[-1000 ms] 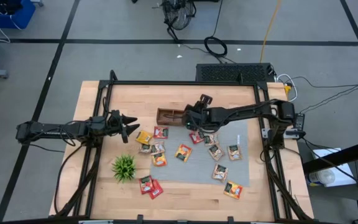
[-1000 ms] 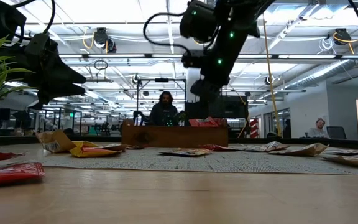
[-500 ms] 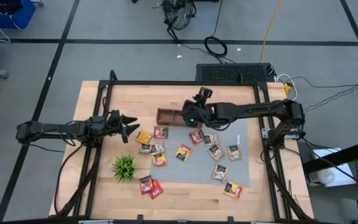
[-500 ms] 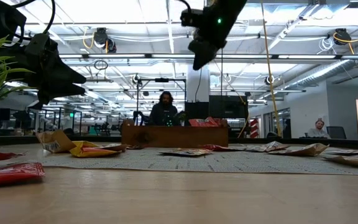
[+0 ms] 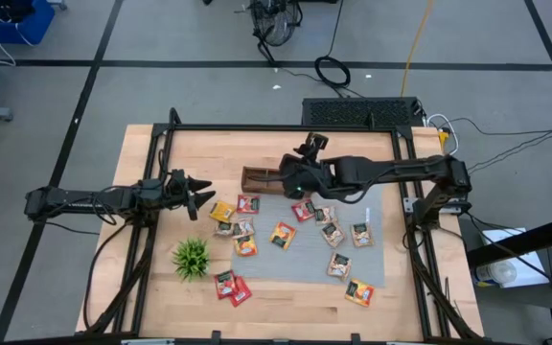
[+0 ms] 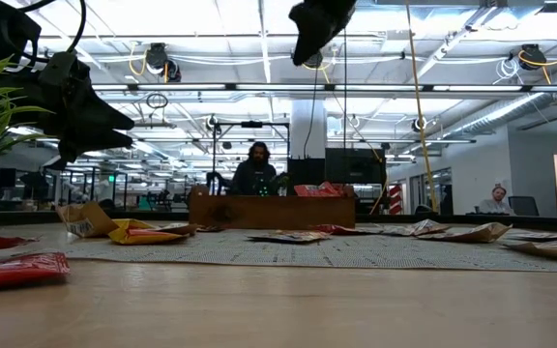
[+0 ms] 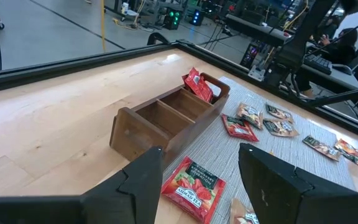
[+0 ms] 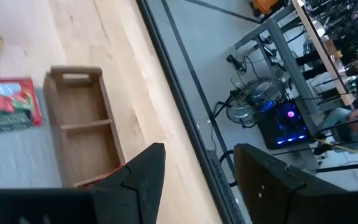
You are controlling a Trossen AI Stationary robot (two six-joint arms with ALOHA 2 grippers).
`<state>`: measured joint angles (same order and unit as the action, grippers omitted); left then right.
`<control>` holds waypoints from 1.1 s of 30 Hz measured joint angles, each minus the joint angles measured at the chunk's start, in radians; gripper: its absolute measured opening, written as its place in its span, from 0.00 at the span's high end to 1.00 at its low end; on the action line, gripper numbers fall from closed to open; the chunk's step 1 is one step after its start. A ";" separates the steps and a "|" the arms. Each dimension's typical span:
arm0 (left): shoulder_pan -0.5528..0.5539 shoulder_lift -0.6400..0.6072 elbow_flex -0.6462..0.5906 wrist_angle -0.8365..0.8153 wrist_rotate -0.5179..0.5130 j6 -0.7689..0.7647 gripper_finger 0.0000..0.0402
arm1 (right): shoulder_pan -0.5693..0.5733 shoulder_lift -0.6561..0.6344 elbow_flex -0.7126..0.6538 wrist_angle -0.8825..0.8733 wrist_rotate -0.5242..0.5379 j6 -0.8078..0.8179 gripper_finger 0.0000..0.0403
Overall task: Pick & Place Tea
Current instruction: Put the red tea bag into the right section of the wooden organizer
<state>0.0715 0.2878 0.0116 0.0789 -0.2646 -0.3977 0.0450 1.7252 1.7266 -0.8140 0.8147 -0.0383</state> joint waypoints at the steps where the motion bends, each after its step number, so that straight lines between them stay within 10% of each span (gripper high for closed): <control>1: 0.000 0.000 0.000 0.000 0.000 0.000 0.47 | 0.005 0.000 0.013 -0.018 -0.003 0.019 0.56; 33: 0.000 0.000 0.000 0.000 0.000 0.000 0.47 | -0.068 0.010 0.124 -0.392 -0.677 0.988 0.56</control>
<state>0.0715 0.2878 0.0116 0.0792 -0.2646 -0.3977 -0.0228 1.7349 1.8503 -1.2059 0.1375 0.9498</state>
